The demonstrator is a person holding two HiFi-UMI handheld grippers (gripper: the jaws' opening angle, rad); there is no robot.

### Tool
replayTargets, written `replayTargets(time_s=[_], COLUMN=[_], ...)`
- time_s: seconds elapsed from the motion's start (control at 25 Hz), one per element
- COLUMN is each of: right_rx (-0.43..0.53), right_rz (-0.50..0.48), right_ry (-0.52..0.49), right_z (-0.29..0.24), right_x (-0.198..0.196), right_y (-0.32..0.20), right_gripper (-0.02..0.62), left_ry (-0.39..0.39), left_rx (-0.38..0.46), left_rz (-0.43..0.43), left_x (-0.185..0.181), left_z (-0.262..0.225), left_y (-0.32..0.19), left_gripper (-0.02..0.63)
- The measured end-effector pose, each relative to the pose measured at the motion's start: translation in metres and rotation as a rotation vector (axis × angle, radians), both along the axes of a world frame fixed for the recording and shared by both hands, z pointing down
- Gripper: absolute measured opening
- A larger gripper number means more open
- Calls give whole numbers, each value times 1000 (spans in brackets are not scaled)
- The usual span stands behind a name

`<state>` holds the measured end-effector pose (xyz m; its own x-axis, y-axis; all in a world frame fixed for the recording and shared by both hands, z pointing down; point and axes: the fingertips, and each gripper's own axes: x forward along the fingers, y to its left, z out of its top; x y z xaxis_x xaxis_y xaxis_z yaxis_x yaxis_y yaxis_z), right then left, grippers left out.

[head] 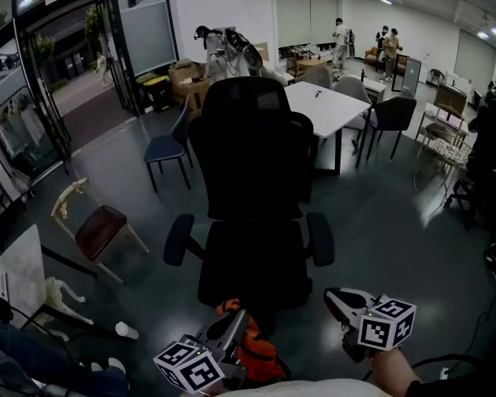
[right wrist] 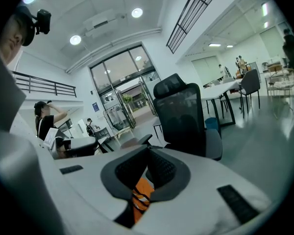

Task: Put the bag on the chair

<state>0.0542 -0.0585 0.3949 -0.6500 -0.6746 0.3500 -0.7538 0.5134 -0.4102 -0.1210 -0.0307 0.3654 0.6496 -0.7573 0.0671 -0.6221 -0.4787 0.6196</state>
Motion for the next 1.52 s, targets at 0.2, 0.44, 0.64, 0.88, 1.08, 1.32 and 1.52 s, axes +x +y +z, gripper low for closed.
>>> replayTargets(time_s=[0.2, 0.44, 0.64, 0.88, 1.08, 1.32, 1.52], right_rx=[-12, 6, 22, 30, 34, 20, 12], right_rz=[12, 28, 80, 128, 140, 182, 192], right_ry=[8, 28, 32, 16, 30, 19, 17], right_z=[-1, -17, -28, -33, -26, -14, -7], right_x=[-18, -40, -46, -62, -74, -77, -77], right_y=[-47, -106, -157, -213, -251, -286, -307], right_gripper=[6, 6, 6, 6, 6, 6, 6], left_ry=[18, -9, -34, -36, -24, -46, -109], left_rx=[-2, 30, 71, 98, 83, 62, 49], left_rz=[31, 97, 151, 200, 234, 272, 290], left_x=[-15, -27, -31, -48, -57, -60, -57], left_z=[0, -16, -35, -44, -36, -21, -2], left_y=[-53, -123, -182, -240, -284, -325, -350], left_gripper=[-2, -2, -2, -2, -2, -2, -2])
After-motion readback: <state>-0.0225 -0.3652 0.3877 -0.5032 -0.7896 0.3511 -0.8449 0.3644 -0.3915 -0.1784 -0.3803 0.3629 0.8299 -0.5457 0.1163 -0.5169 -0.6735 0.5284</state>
